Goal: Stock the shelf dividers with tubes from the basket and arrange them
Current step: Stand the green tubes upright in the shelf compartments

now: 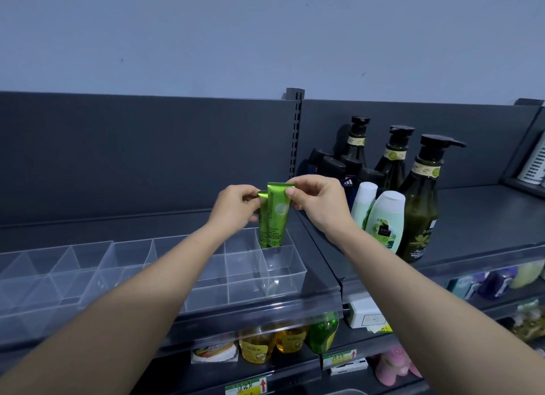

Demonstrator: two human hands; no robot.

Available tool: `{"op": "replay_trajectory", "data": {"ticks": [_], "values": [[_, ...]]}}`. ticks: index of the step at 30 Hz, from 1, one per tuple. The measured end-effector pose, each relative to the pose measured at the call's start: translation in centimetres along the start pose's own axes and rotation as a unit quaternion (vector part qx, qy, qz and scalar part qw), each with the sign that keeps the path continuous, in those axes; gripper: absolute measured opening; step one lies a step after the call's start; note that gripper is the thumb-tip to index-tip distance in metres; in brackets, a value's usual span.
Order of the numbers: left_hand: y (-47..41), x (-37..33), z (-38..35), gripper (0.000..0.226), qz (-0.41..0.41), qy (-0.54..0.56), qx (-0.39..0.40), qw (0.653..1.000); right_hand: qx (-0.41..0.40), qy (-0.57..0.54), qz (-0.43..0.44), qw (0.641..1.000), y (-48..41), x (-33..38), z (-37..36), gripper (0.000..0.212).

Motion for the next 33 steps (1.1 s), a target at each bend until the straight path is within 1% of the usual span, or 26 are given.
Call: {"op": "replay_trajectory", "data": {"ticks": [5, 9, 13, 17, 19, 21, 23, 27, 30, 33], "values": [[0.4, -0.2, 0.2, 0.011, 0.0, 0.008, -0.003, 1.0, 0.009, 0.032, -0.034, 0.999, 0.5, -2.3, -0.6, 0.009], [0.6, -0.2, 0.3, 0.005, 0.002, 0.005, -0.001, 1.0, 0.002, 0.034, -0.042, 0.999, 0.6, -3.0, -0.5, 0.009], [0.7, -0.4, 0.2, 0.005, 0.001, 0.0, -0.002, 1.0, -0.003, 0.049, -0.041, 0.998, 0.6, -3.1, -0.6, 0.011], [0.7, -0.5, 0.3, 0.008, 0.004, -0.011, -0.001, 1.0, -0.007, 0.07, -0.042, 0.997, 0.8, -3.3, -0.6, 0.018], [0.8, -0.7, 0.4, 0.015, 0.0, -0.023, -0.004, 1.0, -0.006, 0.074, -0.046, 0.996, 1.0, -3.3, -0.5, 0.024], [1.2, -1.5, 0.8, 0.027, -0.025, -0.07, -0.03, 0.997, -0.007, 0.08, -0.048, 0.996, 1.3, -3.3, -0.2, 0.029], [1.9, -2.8, 1.3, 0.035, -0.07, -0.126, -0.065, 0.987, -0.015, 0.103, -0.041, 0.994, 1.9, -3.1, 0.6, 0.03], [5.0, -5.7, 1.2, 0.037, -0.177, -0.171, -0.107, 0.963, -0.038, 0.185, 0.004, 0.982, 4.5, -2.6, 2.8, 0.028], [8.1, -6.6, -0.5, 0.035, -0.249, -0.187, -0.101, 0.945, -0.042, 0.281, 0.05, 0.958, 7.3, -3.0, 4.5, 0.029], [11.6, -5.9, -3.2, 0.031, -0.304, -0.217, -0.062, 0.925, -0.048, 0.36, 0.09, 0.927, 10.8, -4.5, 6.1, 0.029]]}}
Point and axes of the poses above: each hand's wrist, its own y-axis away from the middle knuckle, its own z-axis out of the back of the hand, x = y × z, the point moved 4 cm from there along -y, towards the middle knuckle, and after that the axes turned 1 degree about -x, right-handed, at the moved point
